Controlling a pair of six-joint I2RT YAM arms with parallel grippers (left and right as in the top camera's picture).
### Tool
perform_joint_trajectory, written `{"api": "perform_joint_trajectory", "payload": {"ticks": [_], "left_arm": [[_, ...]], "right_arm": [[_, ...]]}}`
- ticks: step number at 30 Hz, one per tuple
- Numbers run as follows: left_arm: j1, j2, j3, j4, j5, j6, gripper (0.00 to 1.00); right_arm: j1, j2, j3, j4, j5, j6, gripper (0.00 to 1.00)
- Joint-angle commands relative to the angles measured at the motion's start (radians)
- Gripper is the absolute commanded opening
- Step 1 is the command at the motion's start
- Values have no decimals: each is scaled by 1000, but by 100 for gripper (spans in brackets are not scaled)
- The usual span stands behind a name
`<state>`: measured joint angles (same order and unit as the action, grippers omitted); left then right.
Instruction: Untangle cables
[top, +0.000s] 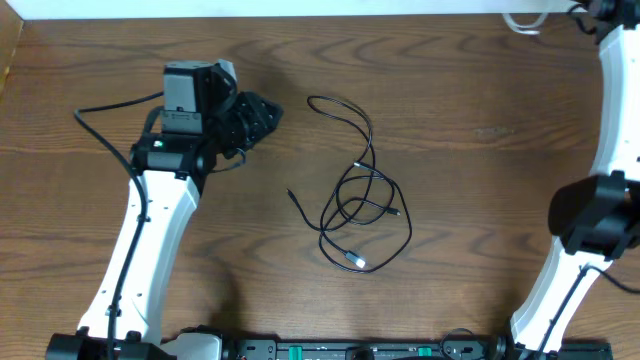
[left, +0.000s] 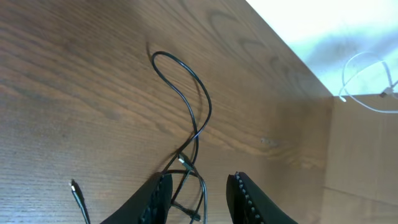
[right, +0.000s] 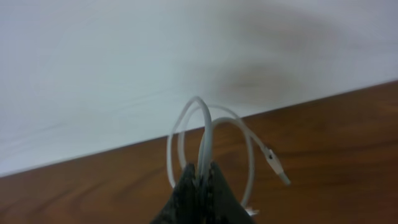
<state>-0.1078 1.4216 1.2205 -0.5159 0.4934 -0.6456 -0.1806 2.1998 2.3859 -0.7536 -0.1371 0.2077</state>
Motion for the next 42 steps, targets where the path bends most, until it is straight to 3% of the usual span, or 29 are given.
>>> {"api": "perform_joint_trajectory", "payload": {"ticks": [1, 3, 4, 7, 17, 21, 25, 28, 32, 42], "left_arm": [[-44, 10, 7, 1, -85, 24, 34], [-61, 10, 7, 1, -100, 25, 34], [-74, 10, 7, 0, -111, 24, 34], [-85, 10, 7, 1, -138, 24, 34], [-86, 10, 7, -2, -176, 25, 34], [-86, 10, 7, -7, -192, 25, 34], [-86, 10, 7, -8, -220, 25, 34], [-86, 10, 7, -8, -230, 25, 34], [-86, 10, 6, -24, -233, 25, 39], [-86, 10, -18, -82, -245, 25, 41]], "right_arm": [[-77, 77, -1, 55, 98, -2, 1], [-106, 120, -1, 69, 134, 3, 1], [-130, 159, -2, 78, 133, 5, 20], [-161, 197, -2, 65, 99, 37, 99], [-173, 108, 0, -100, -319, -28, 99], [-129, 53, 0, -245, -461, -151, 99], [-48, 37, 0, -450, -630, -362, 99], [40, 46, -12, -546, -611, -434, 99], [148, 58, -44, -554, -517, -435, 99], [406, 77, -229, -383, -240, -445, 83]]}}
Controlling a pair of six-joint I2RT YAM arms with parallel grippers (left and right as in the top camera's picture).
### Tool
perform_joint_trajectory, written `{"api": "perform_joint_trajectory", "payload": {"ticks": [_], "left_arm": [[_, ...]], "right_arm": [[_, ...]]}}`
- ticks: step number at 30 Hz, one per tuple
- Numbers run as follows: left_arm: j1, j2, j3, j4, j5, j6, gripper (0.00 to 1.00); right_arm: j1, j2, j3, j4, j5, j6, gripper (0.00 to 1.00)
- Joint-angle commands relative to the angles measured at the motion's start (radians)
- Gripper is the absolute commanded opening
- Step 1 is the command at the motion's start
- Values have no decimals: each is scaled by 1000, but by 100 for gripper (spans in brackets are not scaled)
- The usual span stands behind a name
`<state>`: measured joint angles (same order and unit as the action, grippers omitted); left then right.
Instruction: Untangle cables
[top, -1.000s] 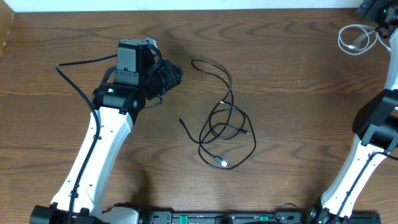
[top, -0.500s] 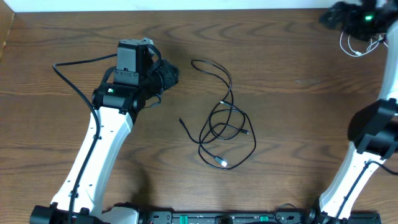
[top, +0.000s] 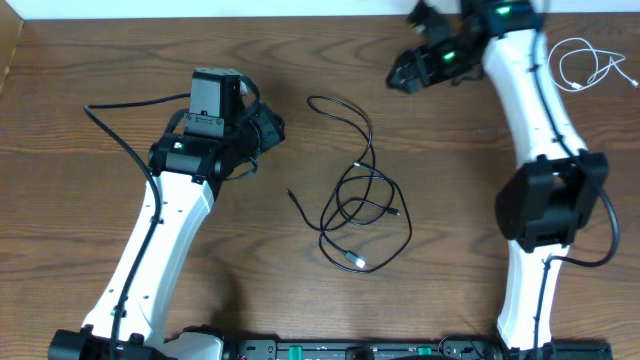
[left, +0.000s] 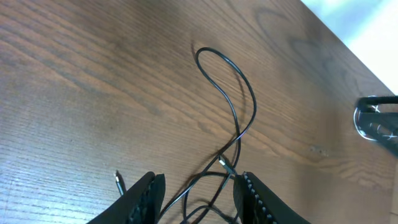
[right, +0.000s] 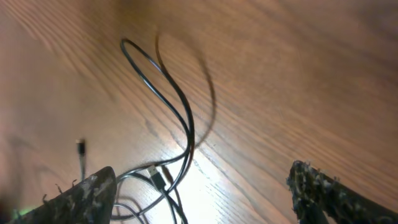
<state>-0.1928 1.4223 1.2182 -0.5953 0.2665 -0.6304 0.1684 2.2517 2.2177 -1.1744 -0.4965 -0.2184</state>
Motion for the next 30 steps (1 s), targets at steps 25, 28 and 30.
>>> {"api": "perform_joint_trajectory", "payload": {"ticks": [25, 28, 30], "left_arm": [[-26, 91, -18, 11, -14, -47, 41], [-46, 95, -18, 21, -18, -48, 41], [-58, 96, -18, 33, -18, -47, 41]], "right_arm": [[216, 25, -459, 419, 244, 51, 33], [216, 25, -486, 443, 292, 111, 29], [217, 25, -502, 455, 296, 132, 28]]}}
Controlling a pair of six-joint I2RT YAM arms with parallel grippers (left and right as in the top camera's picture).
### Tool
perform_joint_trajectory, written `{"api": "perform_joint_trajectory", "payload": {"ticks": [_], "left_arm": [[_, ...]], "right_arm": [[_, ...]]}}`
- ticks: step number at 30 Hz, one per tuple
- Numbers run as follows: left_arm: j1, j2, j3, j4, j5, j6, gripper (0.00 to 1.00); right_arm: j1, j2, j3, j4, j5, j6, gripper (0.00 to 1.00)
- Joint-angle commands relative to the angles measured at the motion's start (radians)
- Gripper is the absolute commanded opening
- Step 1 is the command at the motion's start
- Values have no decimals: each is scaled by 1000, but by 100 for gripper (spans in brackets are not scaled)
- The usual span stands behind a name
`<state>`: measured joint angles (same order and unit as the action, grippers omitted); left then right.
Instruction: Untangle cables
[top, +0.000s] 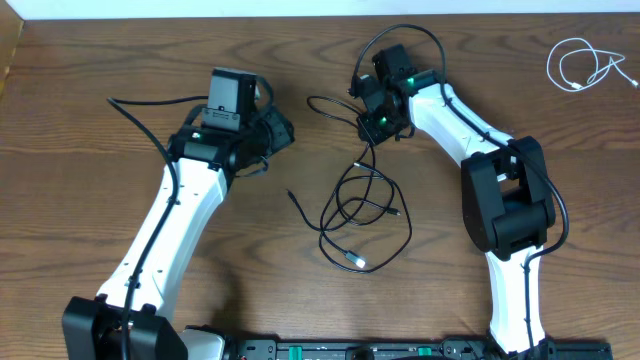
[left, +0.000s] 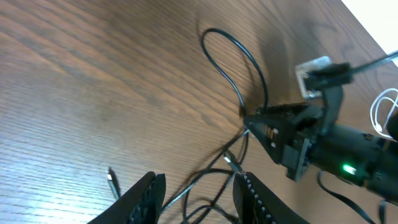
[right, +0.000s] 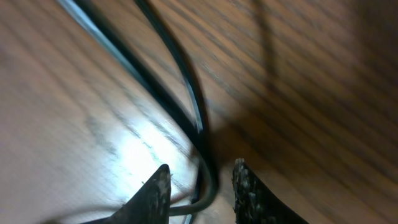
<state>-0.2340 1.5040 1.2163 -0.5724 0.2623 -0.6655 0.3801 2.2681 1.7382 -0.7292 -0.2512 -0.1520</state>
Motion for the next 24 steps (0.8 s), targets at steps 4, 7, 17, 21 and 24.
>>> {"api": "perform_joint_trajectory", "payload": {"ticks": [4, 7, 17, 21, 24], "left_arm": [[-40, 20, -16, 29, -13, -12, 41], [-47, 27, -16, 32, -13, -13, 41], [-49, 28, -16, 148, 23, -12, 30], [-49, 28, -16, 232, 44, -12, 33], [-49, 28, -16, 250, 56, -10, 37]], "right_arm": [[8, 9, -33, 11, 51, 104, 19], [11, 9, -33, 16, 59, 150, 10], [1, -109, 18, 3, -79, 272, 1], [-14, -264, 55, 0, -130, 272, 1], [-27, -410, 58, -16, -122, 335, 1]]}}
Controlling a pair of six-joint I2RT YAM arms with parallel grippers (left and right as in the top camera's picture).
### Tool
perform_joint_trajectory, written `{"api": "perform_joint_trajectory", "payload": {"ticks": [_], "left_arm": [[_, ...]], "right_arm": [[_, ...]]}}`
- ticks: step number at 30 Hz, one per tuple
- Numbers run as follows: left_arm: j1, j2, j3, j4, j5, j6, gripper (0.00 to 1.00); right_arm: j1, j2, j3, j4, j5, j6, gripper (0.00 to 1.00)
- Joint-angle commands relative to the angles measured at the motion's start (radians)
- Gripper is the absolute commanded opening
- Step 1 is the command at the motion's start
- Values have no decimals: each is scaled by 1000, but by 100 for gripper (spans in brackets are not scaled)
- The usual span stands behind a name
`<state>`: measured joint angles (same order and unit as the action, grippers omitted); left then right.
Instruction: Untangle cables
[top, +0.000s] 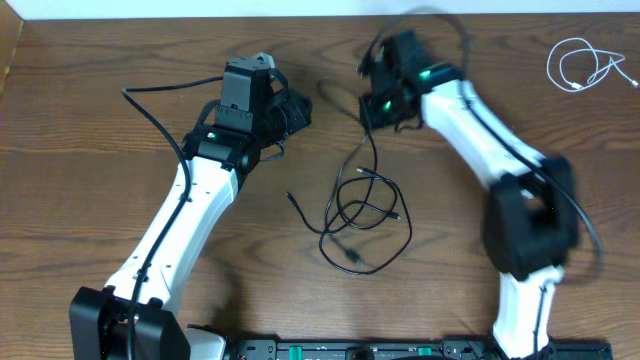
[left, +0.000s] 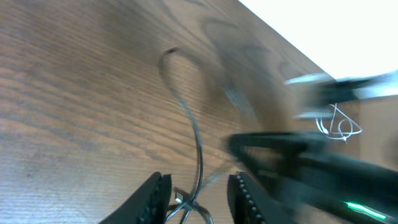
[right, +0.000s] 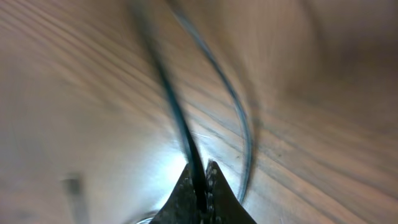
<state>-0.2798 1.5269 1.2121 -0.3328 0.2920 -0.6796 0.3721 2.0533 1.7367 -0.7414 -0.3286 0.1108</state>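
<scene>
A black cable tangle lies in loops mid-table, with plug ends sticking out at its left and bottom. My right gripper is shut on the tangle's upper strand, which runs taut down to the loops. My left gripper hovers open just left of it, and that strand passes between its fingers without touching them. The right arm shows blurred in the left wrist view.
A white cable lies coiled at the table's far right corner. The light wall runs along the table's back edge. Both arms' white links reach in from the front edge.
My right gripper was open astride the black cable's upper strand and is now shut on it. The flat upper loop is gone, drawn into a taut strand. My left gripper has shifted slightly right.
First my right gripper was shut on the white cable at the far right corner, my left open left of the black tangle. Then the white cable lay there alone with the right gripper open over the back middle. It then straddled the black strand, and now grips it.
</scene>
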Motion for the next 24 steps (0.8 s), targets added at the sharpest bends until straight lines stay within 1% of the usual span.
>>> {"api": "perform_joint_trajectory", "payload": {"ticks": [1, 2, 4, 6, 8, 10, 14, 16, 24], "left_arm": [[-3, 5, -12, 26, 51, 10, 38], [-3, 5, -12, 44, 76, 14, 39], [-3, 5, -12, 112, 151, 37, 45], [-3, 5, -12, 158, 208, 63, 48], [-3, 5, -12, 187, 262, 81, 54], [-3, 5, -12, 217, 334, 123, 56], [-3, 5, -12, 277, 493, 209, 57], [-3, 5, -12, 301, 547, 232, 59], [-3, 5, -12, 320, 622, 253, 77]], "right_arm": [[-23, -233, 60, -6, -44, 100, 1], [-26, -272, 60, -8, -44, 119, 1], [-26, -377, 60, -6, -28, 126, 1], [-26, -451, 60, 3, 29, 171, 1], [-26, -495, 60, 8, 63, 198, 1], [-26, -540, 60, 11, 73, 203, 1], [-26, -590, 60, 8, 72, 219, 1], [-25, -602, 60, 8, 67, 219, 1], [-24, -604, 61, 8, 37, 241, 1]]}}
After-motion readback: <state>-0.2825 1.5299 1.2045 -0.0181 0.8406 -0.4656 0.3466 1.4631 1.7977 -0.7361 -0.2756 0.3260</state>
